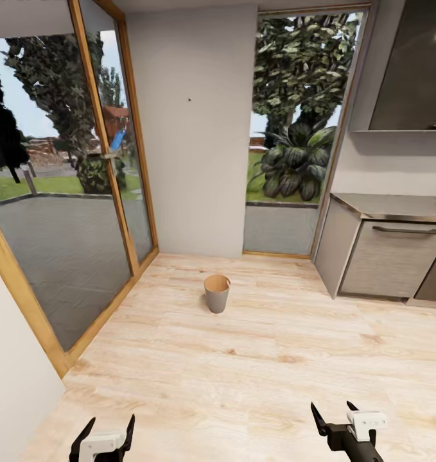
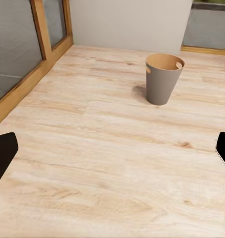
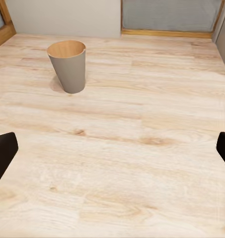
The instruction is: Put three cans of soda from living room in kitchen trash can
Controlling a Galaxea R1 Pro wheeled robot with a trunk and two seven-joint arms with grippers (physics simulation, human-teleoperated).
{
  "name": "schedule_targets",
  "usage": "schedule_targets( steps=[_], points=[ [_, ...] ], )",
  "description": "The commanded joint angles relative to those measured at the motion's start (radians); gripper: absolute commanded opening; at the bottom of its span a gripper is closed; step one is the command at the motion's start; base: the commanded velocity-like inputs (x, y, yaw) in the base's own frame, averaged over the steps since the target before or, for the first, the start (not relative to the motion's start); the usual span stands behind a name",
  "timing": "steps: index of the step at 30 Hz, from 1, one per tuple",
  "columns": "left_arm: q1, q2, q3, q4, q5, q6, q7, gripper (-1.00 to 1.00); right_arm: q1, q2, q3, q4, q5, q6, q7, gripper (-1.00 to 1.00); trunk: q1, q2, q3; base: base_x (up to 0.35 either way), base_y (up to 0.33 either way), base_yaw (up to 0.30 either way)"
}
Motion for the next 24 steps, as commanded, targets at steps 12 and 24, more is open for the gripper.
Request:
schedule_targets(
  steps=[12, 24],
  points=[
    [0.0, 0.0, 0.001, 0.002, -0.001, 0.002, 0.0, 1.0, 0.0, 0.0, 0.009, 0.007, 0.001, 0.0, 0.0, 1.0, 0.0, 0.0, 0.0, -0.002, -0.313, 0.141],
    [0.0, 0.0, 0.001, 0.002, 0.0, 0.001, 0.0, 1.0, 0.0, 0.0, 0.029, 0.007, 0.001, 0.0, 0.0, 1.0, 0.0, 0.0, 0.0, 0.0, -0.319, 0.24]
  ],
)
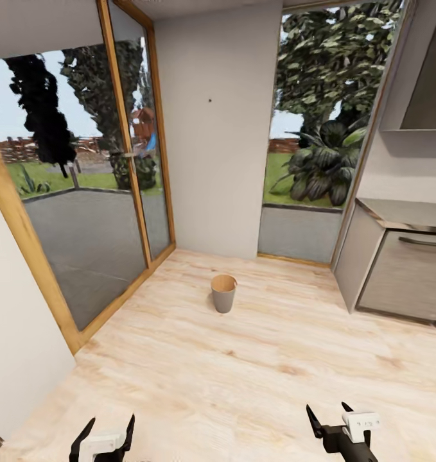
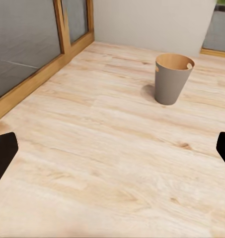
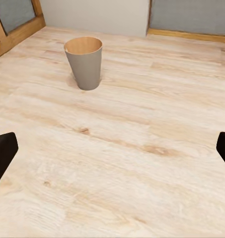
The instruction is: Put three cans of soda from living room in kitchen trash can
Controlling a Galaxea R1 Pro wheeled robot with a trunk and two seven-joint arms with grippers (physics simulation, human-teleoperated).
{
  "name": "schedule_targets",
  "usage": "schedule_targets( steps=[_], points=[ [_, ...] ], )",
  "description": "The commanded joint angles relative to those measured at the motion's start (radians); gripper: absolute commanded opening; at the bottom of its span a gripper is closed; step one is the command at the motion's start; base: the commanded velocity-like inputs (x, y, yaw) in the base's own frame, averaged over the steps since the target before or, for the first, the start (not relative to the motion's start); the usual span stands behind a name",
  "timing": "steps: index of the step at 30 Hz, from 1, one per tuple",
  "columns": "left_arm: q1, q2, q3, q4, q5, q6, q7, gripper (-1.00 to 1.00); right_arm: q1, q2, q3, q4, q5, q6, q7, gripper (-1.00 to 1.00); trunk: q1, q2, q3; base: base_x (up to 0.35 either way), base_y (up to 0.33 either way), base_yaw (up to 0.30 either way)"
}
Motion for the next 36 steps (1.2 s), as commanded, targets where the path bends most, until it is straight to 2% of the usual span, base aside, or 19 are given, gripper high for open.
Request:
schedule_targets(
  steps=[1, 9, 25, 36],
  points=[
    [0.0, 0.0, 0.0, 0.0, 0.0, 0.0, 0.0, 1.0, 0.0, 0.0, 0.001, 0.0, 0.0, 0.0, 0.0, 1.0, 0.0, 0.0, 0.0, 0.0, -0.3, 0.243],
    [0.0, 0.0, 0.0, 0.0, 0.0, 0.0, 0.0, 1.0, 0.0, 0.0, 0.002, 0.0, 0.0, 0.0, 0.0, 1.0, 0.0, 0.0, 0.0, 0.0, -0.225, 0.193],
    [0.0, 0.0, 0.0, 0.002, -0.001, -0.002, -0.001, 1.0, 0.0, 0.0, 0.002, 0.0, 0.0, 0.0, 0.0, 1.0, 0.0, 0.0, 0.0, 0.0, -0.041, 0.019],
    [0.0, -0.002, 0.0, 0.004, -0.001, -0.002, 0.0, 1.0, 0.0, 0.0, 0.003, 0.001, 0.0, 0.001, 0.0, 1.0, 0.0, 0.0, 0.0, 0.0, -0.249, 0.199]
  ],
)
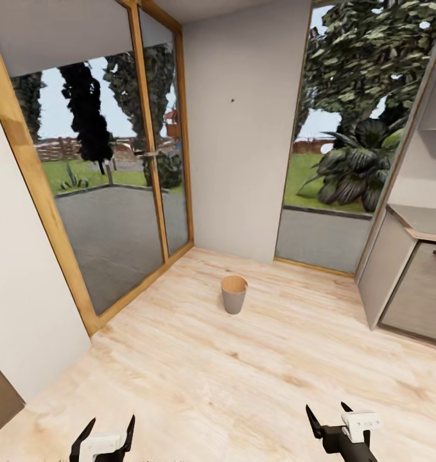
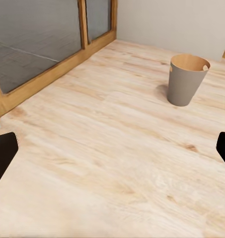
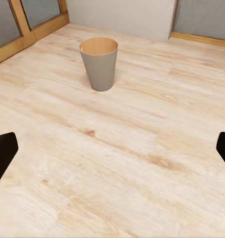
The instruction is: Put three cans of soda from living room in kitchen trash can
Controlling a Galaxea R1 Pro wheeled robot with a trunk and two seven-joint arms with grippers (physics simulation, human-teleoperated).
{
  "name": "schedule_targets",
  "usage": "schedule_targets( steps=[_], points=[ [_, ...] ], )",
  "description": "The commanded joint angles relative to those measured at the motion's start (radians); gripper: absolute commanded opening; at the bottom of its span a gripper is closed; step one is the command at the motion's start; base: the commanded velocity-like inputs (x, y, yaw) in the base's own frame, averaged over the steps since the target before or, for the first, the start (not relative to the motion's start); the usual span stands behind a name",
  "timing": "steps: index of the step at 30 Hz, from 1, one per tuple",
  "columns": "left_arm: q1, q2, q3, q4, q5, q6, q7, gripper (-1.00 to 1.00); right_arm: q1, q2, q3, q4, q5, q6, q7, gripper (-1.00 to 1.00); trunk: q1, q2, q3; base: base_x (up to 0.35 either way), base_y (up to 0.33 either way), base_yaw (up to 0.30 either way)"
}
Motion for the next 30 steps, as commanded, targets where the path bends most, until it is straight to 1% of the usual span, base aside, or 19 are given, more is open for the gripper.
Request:
schedule_targets(
  steps=[1, 10, 15, 21, 30],
  points=[
    [0.0, 0.0, 0.0, -0.001, 0.0, 0.0, 0.0, 1.0, 0.0, 0.0, 0.0, 0.0, 0.0, 0.0, 0.0, 1.0, 0.0, 0.0, 0.0, 0.0, -0.302, 0.242],
    [0.0, 0.0, 0.0, 0.0, 0.0, 0.0, 0.0, 1.0, 0.0, 0.0, 0.0, 0.001, 0.0, 0.0, 0.0, 1.0, 0.0, 0.0, 0.0, 0.0, -0.308, 0.216],
    [0.0, 0.0, 0.0, 0.0, 0.0, 0.001, 0.0, 1.0, 0.0, 0.0, 0.0, 0.001, 0.0, 0.0, 0.0, 1.0, 0.0, 0.0, 0.0, 0.057, -0.302, 0.115],
    [0.0, 0.0, 0.0, 0.001, -0.001, 0.002, 0.0, 1.0, 0.0, 0.0, 0.0, 0.001, 0.0, 0.0, 0.0, 1.0, 0.0, 0.0, -0.001, 0.237, -0.209, 0.02],
    [0.0, 0.0, 0.0, 0.002, -0.001, 0.0, -0.001, 1.0, 0.0, 0.0, 0.005, 0.006, 0.0, 0.001, 0.0, 1.0, 0.0, 0.0, -0.012, 0.284, -0.163, 0.001]
  ],
)
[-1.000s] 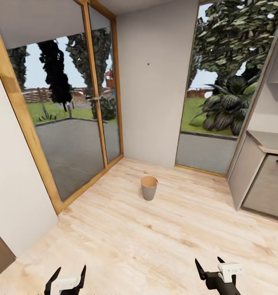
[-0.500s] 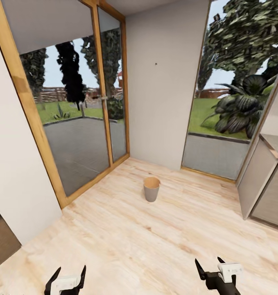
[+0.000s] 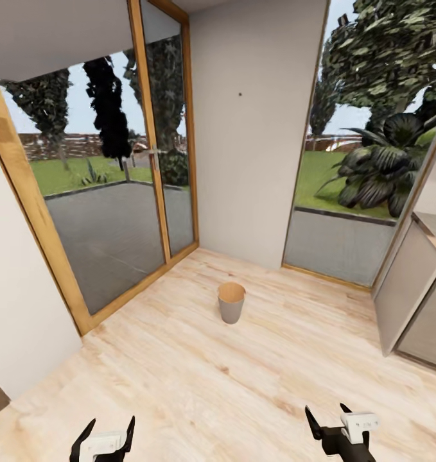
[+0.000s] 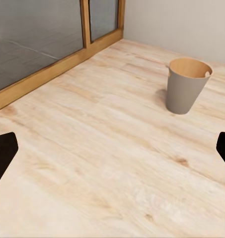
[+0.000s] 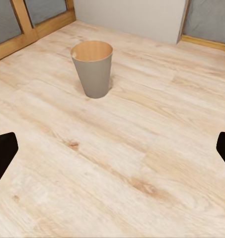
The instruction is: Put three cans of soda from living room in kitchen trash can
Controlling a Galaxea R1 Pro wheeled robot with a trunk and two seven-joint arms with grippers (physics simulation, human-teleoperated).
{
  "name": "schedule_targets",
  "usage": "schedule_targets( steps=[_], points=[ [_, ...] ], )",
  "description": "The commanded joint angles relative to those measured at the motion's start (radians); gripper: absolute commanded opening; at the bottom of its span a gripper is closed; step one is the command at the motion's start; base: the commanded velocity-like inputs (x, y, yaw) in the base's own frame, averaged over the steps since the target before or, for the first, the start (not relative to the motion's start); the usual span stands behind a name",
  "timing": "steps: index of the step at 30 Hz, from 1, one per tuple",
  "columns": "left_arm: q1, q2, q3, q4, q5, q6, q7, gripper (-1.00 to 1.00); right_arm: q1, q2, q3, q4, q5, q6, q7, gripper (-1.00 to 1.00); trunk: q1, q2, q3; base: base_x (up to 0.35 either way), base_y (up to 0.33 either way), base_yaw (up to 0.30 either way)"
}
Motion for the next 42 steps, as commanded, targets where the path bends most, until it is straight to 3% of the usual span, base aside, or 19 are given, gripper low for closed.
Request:
schedule_targets(
  steps=[1, 19, 42],
  points=[
    [0.0, 0.0, 0.0, 0.0, 0.0, 0.0, 0.0, 1.0, 0.0, 0.0, 0.001, 0.0, 0.0, 0.0, 0.0, 1.0, 0.0, 0.0, -0.001, 0.274, -0.143, 0.0],
    [0.0, 0.0, 0.0, 0.0, 0.0, -0.001, 0.0, 1.0, 0.0, 0.0, 0.006, 0.013, 0.002, -0.001, 0.0, 1.0, 0.0, 0.0, -0.016, 0.255, -0.149, 0.019],
    [0.0, 0.0, -0.001, 0.0, 0.001, -0.002, 0.0, 1.0, 0.0, 0.0, 0.007, 0.013, 0.031, -0.001, 0.0, 1.0, 0.0, 0.0, -0.016, 0.233, -0.168, 0.225]
  ],
)
